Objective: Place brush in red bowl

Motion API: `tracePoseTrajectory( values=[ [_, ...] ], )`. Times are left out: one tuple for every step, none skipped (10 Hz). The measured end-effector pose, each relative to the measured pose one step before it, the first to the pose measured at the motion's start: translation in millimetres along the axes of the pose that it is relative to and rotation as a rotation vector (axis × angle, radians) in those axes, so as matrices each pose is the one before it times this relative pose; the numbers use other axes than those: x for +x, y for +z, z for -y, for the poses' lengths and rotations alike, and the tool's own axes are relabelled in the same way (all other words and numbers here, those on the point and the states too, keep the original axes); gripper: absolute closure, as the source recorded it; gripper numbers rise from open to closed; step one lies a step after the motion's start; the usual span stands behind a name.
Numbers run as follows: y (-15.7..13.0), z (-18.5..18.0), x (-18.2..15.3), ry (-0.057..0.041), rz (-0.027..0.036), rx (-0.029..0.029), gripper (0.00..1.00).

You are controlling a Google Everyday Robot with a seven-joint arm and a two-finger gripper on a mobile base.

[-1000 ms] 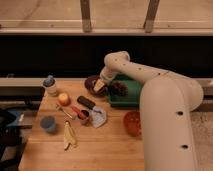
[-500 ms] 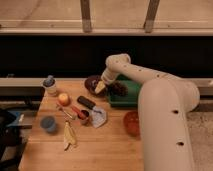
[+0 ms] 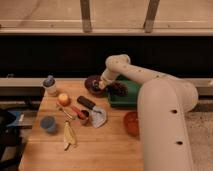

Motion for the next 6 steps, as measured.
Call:
tracePoseTrajectory(
  values=[
    [0.70,-0.98,2.00,0.00041,-0.00510,-0.00259,0.89],
    [0.12,-0.16,0.03,0.00002,-0.00036,-0.00024,0.91],
    [0.79,-0.68,-0.63,-0.00189,0.00096,-0.00212,0.91],
    [3.92,-2.97,-1.23,-0.00525,-0.00006,-0.00633,0.91],
    [2.06,-1.13,-1.50,-0.00253,0.00393,-0.00141,0.91],
    [-0.74,-0.86,-0.26,-0.00110,-0.00055,-0.00110,0.91]
  ],
)
